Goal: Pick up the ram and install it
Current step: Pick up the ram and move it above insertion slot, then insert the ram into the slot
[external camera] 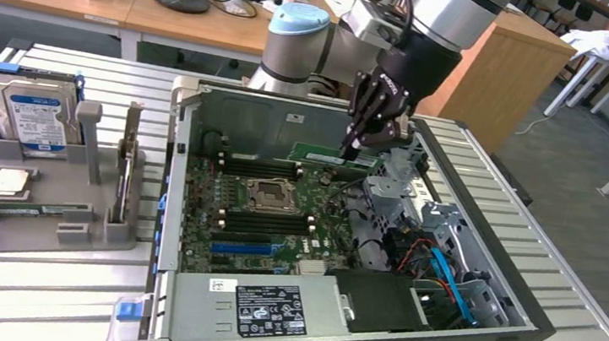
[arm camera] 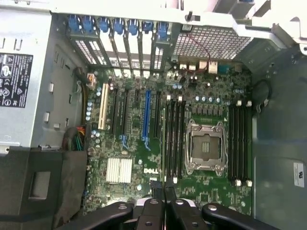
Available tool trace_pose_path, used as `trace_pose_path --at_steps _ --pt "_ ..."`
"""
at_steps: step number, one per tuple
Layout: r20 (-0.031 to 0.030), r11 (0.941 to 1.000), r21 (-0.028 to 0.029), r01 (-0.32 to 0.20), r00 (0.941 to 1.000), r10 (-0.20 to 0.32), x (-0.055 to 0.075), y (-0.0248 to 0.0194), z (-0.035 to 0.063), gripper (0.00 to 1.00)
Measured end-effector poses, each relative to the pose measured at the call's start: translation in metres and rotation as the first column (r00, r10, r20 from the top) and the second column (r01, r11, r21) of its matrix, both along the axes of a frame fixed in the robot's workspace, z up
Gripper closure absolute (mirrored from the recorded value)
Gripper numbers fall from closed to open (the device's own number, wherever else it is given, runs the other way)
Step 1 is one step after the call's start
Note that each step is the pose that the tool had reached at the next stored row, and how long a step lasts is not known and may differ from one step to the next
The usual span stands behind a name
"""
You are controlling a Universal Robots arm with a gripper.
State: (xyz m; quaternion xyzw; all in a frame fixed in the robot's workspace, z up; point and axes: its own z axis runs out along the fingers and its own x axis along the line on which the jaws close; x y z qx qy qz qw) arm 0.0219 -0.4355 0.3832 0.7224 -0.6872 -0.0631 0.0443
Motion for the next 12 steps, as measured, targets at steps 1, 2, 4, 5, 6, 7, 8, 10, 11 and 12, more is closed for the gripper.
trace_pose_path --at_steps 1,2,4,5,6,7,8,10,11,12 --pt "0.0168 1.0000 -0.0001 0.000 0.9999 0.000 -0.0001 0.0000 0.0000 0.88" --pt "0.0334 1.0000 0.0000 0.000 0.9994 0.000 -0.0001 0.0000 -0.0002 0.88" --pt "0.0680 1.0000 0.0001 0.000 0.9977 0.000 -0.0003 0.0000 -0.0004 0.88" --pt "0.0851 1.0000 0.0002 0.000 0.9964 0.000 -0.0004 0.0000 -0.0005 0.88" --pt "0.1019 1.0000 0.0002 0.000 0.9948 0.000 -0.0006 0.0001 -0.0006 0.88" --pt "0.1136 1.0000 0.0005 0.000 0.9935 0.000 -0.0007 0.0001 -0.0008 0.88" --pt "0.1138 1.0000 0.0004 0.000 0.9935 0.000 -0.0007 0.0001 -0.0008 0.88" --pt "0.1139 1.0000 0.0001 0.000 0.9935 0.000 -0.0007 0.0001 -0.0007 0.88" --pt "0.1138 1.0000 0.0000 0.000 0.9935 0.000 -0.0007 0.0001 -0.0006 0.88" --pt "0.1138 1.0000 0.0001 0.000 0.9935 0.000 -0.0007 0.0001 -0.0006 0.88"
